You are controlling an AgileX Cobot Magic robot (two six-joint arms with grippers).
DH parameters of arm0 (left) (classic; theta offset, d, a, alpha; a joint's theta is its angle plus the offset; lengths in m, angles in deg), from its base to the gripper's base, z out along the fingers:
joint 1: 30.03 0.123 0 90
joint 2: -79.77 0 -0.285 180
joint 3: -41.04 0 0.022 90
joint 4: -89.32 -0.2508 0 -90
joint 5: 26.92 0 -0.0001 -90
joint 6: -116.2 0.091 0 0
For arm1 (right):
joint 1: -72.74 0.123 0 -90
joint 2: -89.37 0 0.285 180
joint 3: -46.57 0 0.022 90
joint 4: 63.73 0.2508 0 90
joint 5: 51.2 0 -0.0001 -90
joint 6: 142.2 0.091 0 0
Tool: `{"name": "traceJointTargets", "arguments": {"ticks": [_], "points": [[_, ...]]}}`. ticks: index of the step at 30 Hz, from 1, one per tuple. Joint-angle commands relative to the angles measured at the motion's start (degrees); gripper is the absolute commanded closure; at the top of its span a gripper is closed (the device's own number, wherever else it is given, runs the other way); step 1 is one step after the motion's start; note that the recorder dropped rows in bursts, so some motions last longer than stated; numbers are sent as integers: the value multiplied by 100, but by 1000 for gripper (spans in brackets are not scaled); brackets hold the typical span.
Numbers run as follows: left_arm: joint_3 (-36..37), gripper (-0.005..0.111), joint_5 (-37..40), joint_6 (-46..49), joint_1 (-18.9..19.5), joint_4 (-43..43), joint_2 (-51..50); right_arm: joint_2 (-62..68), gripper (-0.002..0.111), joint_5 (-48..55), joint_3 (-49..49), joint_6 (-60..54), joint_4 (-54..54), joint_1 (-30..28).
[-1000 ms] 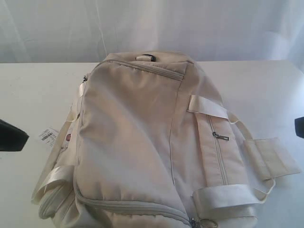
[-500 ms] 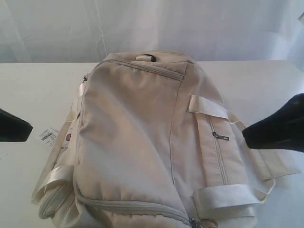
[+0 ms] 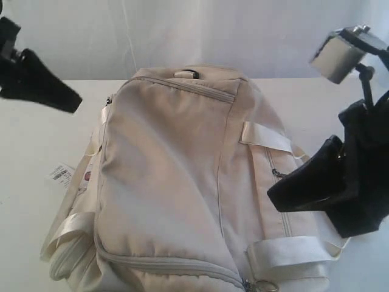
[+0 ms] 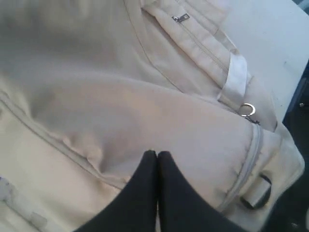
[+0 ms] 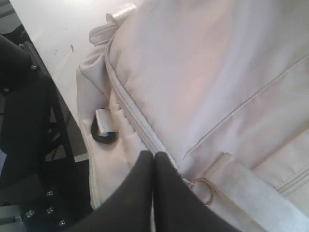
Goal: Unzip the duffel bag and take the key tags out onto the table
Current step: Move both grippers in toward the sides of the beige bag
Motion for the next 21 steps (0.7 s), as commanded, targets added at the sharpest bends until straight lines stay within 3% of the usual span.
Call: {"name": "traceJointTargets", "arguments": {"ticks": [1,4,10,14,17,21], "points": [[-1486,107,554,-320,-48,-157,-1192,6,106,-152,0,-577,51,21],[-2300,107,554,-394,-48,-245,-1872,6,94,-152,-88,-1099,145,21],[-3320,107,468,-410,-48,-245,-2776,34,53,-586,-587,-2504,1047,329],[-3677,104,174,-481,-131,-271,-3174,223,49,-1187,-949,-2714,1052,650],[-3828,90,149,-383,-272,-299,-3394,492,49,-1466,-1042,-2714,1018,885],[-3888,58,149,-331,-445,-375,-3554,869,49,-1731,-1042,-2714,963,1087]]}}
